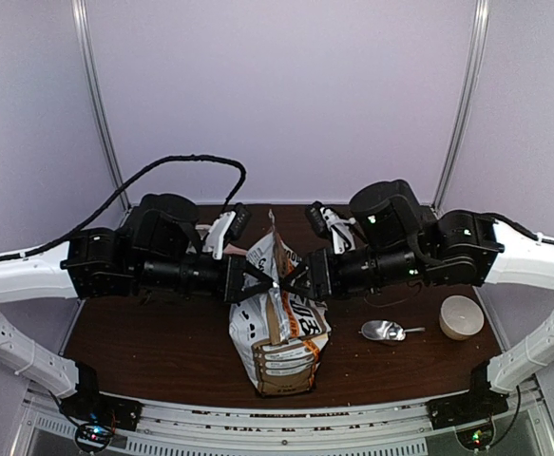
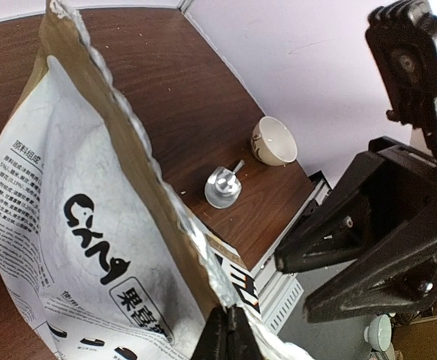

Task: Serve the pet food
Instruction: Open the pet food bag at the center of the board.

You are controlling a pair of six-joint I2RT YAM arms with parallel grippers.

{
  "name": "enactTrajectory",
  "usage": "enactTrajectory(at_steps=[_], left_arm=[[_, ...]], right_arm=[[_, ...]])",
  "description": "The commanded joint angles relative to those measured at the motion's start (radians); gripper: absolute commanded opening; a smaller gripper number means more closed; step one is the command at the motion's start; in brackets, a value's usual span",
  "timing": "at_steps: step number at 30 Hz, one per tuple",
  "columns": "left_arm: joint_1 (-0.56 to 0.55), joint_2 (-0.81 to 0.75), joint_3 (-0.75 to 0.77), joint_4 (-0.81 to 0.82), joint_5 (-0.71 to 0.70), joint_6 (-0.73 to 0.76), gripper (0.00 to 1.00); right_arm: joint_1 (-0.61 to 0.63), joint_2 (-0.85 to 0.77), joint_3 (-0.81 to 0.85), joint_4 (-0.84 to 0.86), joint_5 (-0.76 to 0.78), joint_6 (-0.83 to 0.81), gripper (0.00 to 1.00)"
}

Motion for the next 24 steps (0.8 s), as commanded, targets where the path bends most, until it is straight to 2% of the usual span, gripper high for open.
enactTrajectory(at_steps=[1, 8, 17, 24], left_arm=[[0.009, 0.011, 0.024, 0.066, 0.002, 0.023, 0.0], [0.008, 0.011, 0.024, 0.062, 0.001, 0.023, 0.0], [0.008, 0.008, 0.023, 0.057, -0.001, 0.022, 0.0], [0.008, 0.003, 0.02, 0.057, -0.006, 0.023, 0.0]], right_arm=[[0.003, 0.028, 0.012, 0.057, -0.038, 0.008, 0.28], [-0.005, 0.072, 0.029, 0.054, -0.017, 0.006, 0.17], [-0.01, 0.098, 0.027, 0.092, -0.043, 0.003, 0.14], [-0.017, 0.116, 0.012, 0.126, -0.096, -0.005, 0.07]])
